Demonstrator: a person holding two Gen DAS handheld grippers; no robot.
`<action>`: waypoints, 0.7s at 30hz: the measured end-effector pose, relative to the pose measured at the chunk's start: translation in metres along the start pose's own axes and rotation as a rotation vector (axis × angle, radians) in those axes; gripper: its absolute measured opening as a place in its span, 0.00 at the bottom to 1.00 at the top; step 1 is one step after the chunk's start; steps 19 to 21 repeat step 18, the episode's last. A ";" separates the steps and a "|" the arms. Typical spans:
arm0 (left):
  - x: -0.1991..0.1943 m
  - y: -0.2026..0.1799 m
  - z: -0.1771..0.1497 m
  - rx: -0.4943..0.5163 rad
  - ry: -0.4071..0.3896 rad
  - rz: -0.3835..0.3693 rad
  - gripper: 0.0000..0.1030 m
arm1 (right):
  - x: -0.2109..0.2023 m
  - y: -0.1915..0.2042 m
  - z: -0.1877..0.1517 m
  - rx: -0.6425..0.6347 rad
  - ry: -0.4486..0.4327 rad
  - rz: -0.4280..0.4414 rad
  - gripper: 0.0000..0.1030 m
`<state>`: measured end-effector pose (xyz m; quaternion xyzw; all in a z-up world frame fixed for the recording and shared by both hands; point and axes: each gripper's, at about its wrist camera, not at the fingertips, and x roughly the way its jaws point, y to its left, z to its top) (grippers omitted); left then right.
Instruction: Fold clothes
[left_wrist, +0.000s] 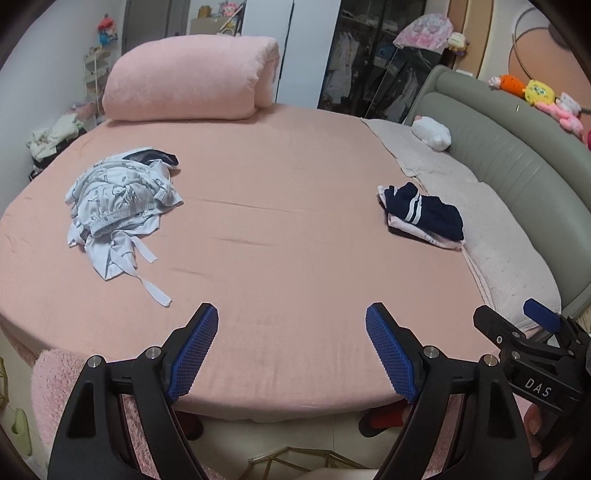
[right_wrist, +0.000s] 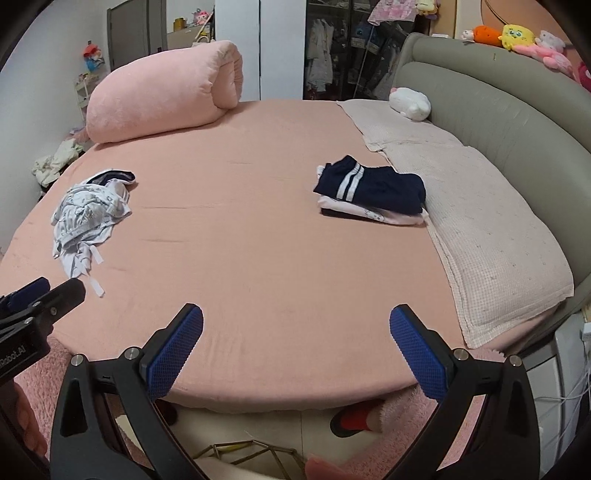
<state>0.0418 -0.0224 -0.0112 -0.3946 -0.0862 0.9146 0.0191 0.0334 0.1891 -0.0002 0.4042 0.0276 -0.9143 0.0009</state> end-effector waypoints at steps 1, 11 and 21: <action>0.000 0.000 0.000 0.002 -0.004 -0.002 0.82 | 0.000 0.001 0.000 -0.007 -0.002 0.000 1.00; -0.006 -0.005 0.001 0.012 -0.029 -0.007 0.82 | 0.003 0.002 -0.001 -0.010 0.010 0.010 1.00; -0.009 -0.008 0.001 0.020 -0.043 -0.004 0.82 | 0.001 0.000 -0.001 -0.001 0.006 0.014 1.00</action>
